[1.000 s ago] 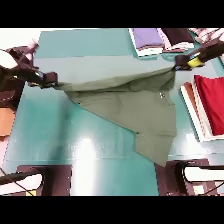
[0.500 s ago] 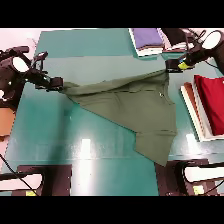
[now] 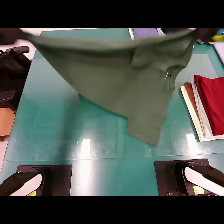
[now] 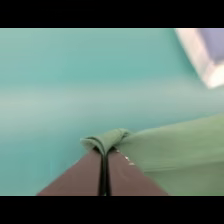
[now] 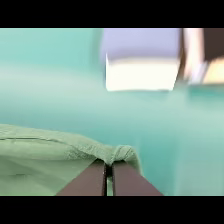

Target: Fold the shirts.

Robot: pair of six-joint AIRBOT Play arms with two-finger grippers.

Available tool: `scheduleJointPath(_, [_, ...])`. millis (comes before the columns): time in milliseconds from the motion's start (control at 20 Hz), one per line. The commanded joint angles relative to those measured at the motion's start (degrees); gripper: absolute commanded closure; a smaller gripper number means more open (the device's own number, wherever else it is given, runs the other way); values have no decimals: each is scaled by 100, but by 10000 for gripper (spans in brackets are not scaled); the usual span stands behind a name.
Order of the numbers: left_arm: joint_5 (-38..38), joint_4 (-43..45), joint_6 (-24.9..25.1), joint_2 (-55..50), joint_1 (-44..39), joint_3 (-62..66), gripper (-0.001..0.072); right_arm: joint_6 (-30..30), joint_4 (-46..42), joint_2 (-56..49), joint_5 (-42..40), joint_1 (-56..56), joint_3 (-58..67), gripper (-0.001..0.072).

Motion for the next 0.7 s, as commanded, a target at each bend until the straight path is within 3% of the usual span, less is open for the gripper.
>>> scheduleJointPath(0, [103, 96, 11, 1248, 2, 693, 685, -83, -17, 1390, -669, -129, 2, 691])
scheduleJointPath(150, [205, 92, -44, 2079, 2, 909, 686, -81, -20, 2267, -837, -411, 59, 691])
scheduleJointPath(250, [367, 94, -201, 2422, 2, 992, 686, -61, -9, 2463, -531, -706, 466, 692])
scheduleJointPath(450, [308, 157, -306, 2444, 2, 1145, 686, -59, 7, 1733, 949, -1185, 2199, 693])
scheduleJointPath(650, [-721, 540, -487, 1683, 2, 1075, 686, -50, 675, 610, 1720, -1075, 3200, 692])
